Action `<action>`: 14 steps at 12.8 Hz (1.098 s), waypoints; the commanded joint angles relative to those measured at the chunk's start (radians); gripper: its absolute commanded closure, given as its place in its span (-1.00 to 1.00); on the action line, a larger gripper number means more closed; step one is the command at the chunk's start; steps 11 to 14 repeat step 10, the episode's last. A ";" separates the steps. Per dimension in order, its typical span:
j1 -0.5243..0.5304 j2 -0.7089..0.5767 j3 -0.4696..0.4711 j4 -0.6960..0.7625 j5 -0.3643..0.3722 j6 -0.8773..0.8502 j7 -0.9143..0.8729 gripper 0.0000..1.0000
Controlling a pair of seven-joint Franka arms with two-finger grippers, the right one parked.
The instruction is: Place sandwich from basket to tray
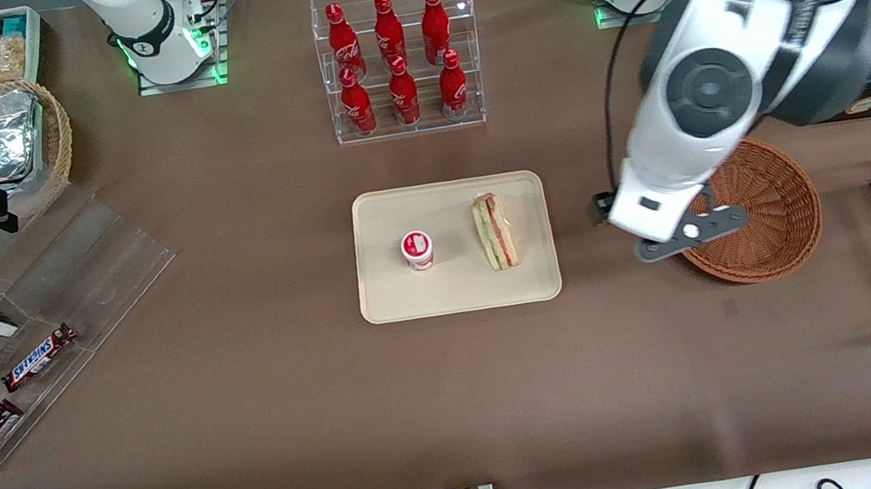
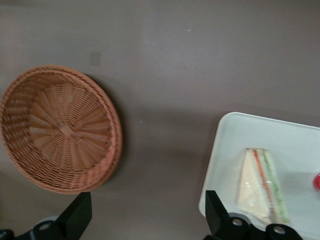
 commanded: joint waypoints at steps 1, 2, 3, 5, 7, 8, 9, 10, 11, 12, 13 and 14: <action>-0.010 -0.057 0.128 -0.010 -0.088 -0.042 0.232 -1.00; -0.010 -0.062 0.189 -0.010 -0.144 -0.042 0.329 -1.00; -0.011 -0.072 0.241 -0.012 -0.195 -0.043 0.418 -1.00; -0.013 -0.079 0.297 -0.013 -0.212 -0.078 0.537 -1.00; -0.014 -0.079 0.349 -0.013 -0.224 -0.082 0.612 -1.00; -0.013 -0.079 0.373 -0.013 -0.238 -0.082 0.653 -1.00; -0.014 -0.076 0.392 -0.012 -0.248 -0.082 0.696 -1.00; -0.027 -0.071 0.401 -0.012 -0.246 -0.082 0.751 -1.00; -0.027 -0.071 0.401 -0.012 -0.246 -0.082 0.751 -1.00; -0.027 -0.071 0.401 -0.012 -0.246 -0.082 0.751 -1.00; -0.027 -0.071 0.401 -0.012 -0.246 -0.082 0.751 -1.00; -0.027 -0.071 0.401 -0.012 -0.246 -0.082 0.751 -1.00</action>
